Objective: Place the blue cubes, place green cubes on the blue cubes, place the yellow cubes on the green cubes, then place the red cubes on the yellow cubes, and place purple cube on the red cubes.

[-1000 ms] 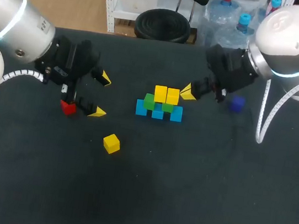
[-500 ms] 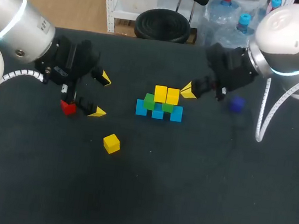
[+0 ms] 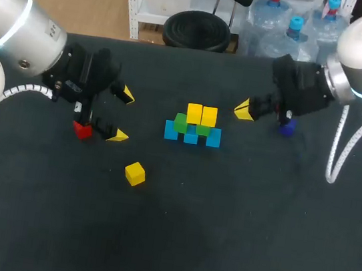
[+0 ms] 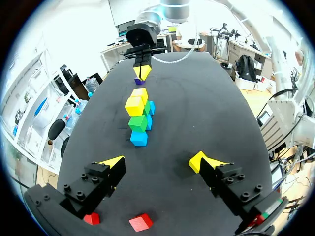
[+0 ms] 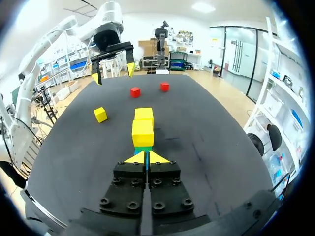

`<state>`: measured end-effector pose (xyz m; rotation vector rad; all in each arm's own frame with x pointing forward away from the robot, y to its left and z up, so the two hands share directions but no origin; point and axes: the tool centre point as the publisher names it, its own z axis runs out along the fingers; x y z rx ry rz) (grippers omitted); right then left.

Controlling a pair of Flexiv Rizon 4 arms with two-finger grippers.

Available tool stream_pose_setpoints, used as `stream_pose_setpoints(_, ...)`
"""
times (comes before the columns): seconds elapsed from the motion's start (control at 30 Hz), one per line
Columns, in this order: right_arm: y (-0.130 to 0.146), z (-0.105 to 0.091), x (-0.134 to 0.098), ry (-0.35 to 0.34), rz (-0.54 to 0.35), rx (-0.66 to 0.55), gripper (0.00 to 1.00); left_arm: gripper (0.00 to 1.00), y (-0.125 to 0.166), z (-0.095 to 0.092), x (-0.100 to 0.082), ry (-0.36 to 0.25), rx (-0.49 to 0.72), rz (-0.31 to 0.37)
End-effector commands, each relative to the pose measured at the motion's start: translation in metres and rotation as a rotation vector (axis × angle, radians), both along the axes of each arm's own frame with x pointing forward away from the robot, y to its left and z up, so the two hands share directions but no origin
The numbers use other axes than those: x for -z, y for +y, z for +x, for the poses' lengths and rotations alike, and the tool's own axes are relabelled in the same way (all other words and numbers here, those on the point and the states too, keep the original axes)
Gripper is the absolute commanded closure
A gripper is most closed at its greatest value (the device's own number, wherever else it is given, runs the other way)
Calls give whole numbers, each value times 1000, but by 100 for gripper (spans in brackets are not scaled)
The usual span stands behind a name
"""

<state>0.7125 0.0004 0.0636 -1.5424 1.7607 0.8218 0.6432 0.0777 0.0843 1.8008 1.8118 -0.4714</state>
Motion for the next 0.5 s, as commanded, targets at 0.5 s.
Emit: stream_pose_setpoints(0.5, -52, -40, -8, -3, 170, 216, 0, 0, 1, 0, 1, -3, 2, -4)
